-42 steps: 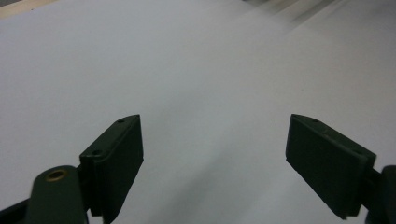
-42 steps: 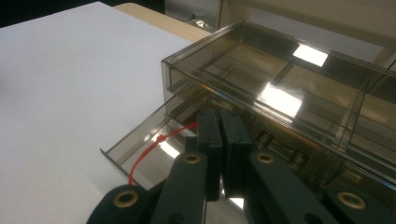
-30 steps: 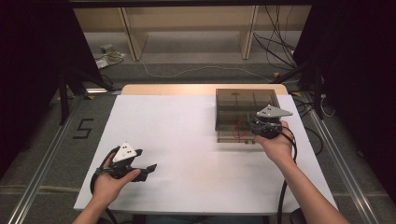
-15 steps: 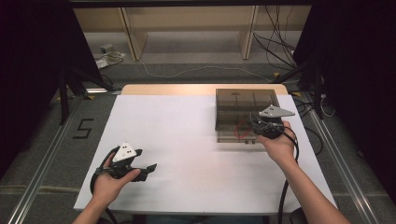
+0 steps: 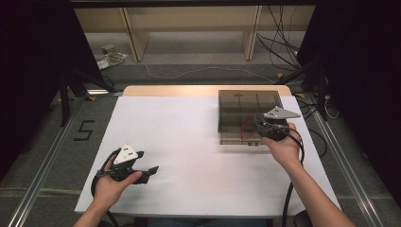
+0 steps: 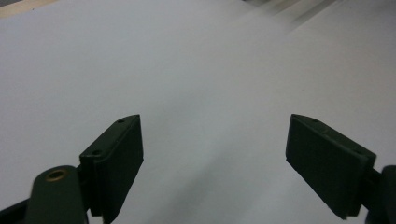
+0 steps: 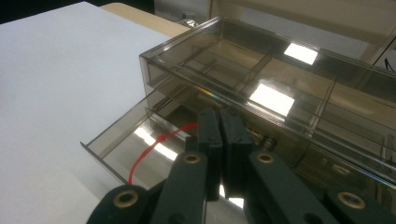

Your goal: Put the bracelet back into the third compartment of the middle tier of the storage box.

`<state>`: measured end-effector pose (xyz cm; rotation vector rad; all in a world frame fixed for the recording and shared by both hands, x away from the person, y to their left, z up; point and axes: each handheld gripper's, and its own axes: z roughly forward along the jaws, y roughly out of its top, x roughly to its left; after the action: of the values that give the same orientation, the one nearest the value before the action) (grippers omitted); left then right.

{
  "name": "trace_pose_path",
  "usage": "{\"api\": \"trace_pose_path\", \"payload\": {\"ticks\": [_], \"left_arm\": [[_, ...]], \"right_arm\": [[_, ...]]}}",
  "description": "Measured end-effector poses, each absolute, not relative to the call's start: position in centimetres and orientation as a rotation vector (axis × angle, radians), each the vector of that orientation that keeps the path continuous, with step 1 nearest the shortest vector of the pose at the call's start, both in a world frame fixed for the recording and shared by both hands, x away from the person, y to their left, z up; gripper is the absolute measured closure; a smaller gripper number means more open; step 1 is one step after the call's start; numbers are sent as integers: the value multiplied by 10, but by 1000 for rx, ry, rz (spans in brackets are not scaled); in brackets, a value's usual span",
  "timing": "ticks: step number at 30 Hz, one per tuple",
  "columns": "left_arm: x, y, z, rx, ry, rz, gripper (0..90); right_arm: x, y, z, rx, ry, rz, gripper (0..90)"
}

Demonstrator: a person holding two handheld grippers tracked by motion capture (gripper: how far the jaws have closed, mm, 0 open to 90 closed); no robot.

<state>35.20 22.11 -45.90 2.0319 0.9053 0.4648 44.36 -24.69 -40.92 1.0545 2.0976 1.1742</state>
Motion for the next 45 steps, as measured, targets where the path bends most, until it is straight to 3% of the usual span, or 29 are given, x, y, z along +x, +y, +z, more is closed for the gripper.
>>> {"api": "trace_pose_path", "payload": {"ticks": [45], "left_arm": [[352,221,-459,2029,910,464,191]], "right_arm": [[442,-268,-409,1099,2058,1159,887]]}}
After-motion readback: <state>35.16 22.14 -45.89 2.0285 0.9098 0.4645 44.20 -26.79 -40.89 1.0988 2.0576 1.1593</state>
